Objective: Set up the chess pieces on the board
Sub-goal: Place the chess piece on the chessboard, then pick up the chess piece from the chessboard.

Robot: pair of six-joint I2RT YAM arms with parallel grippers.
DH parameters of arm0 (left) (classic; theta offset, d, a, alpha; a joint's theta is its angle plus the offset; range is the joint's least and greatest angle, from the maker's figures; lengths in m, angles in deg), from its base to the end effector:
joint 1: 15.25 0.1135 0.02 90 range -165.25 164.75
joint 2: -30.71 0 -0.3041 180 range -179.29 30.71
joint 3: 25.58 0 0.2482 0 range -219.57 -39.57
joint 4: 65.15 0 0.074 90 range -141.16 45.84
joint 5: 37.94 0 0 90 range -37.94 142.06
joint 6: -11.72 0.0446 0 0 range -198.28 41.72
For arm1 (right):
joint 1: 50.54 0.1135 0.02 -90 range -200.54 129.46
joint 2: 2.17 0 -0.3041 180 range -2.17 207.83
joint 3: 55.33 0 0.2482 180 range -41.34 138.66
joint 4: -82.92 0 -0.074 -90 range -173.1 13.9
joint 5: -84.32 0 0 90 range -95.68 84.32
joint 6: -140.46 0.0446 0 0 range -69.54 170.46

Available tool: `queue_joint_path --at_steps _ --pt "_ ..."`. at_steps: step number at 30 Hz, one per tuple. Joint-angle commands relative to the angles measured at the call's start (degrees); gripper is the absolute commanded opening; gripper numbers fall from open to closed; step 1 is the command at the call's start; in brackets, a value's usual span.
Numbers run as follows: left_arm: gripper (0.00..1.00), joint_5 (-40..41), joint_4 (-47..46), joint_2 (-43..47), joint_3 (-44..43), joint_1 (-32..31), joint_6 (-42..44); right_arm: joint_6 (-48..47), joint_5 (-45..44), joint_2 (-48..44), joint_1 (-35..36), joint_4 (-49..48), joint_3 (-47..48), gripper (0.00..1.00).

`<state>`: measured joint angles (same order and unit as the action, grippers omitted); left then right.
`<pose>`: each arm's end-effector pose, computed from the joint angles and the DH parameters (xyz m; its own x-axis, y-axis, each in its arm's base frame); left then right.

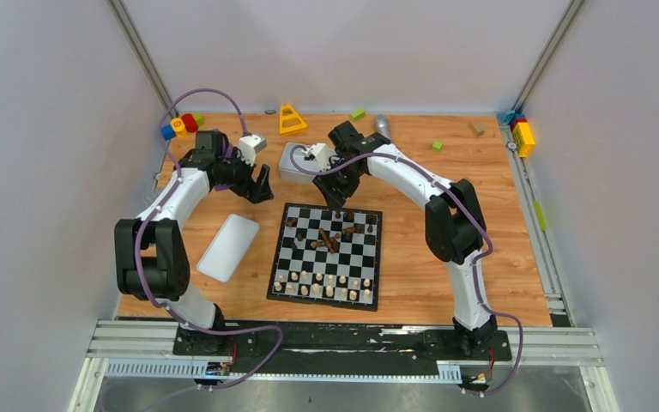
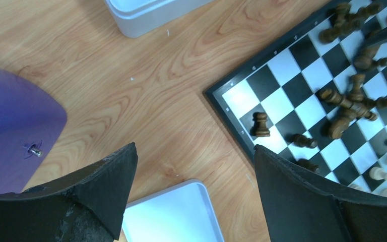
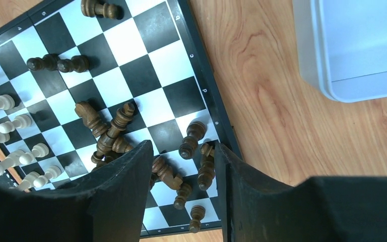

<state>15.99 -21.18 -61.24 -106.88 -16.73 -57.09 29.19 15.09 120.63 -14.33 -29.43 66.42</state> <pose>0.3372 -0.0350 0.2818 -0.6292 0.3085 -0.7134 0.6318 0.7376 -0.2383 0.3738 0.2933 0.2568 -0.4625 -0.7590 -0.4584 -0.8843 0.4325 0.1761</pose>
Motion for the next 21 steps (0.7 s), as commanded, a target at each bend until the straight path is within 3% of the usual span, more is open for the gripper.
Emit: queue_joint_path --at_steps 1,12,21 --pt "0.92 3.28 -1.41 2.20 2.62 -3.07 5.19 0.27 1.11 -4.77 0.13 -1.79 1.76 0.48" --pt "0.82 7.52 -2.50 2.56 3.94 -13.83 7.58 0.81 4.29 -12.23 -3.13 -3.07 -5.11 0.44" --pt "0.72 13.31 -0.31 -0.74 0.85 -17.81 7.46 0.26 7.36 -19.00 -7.43 -5.10 -13.64 0.42"
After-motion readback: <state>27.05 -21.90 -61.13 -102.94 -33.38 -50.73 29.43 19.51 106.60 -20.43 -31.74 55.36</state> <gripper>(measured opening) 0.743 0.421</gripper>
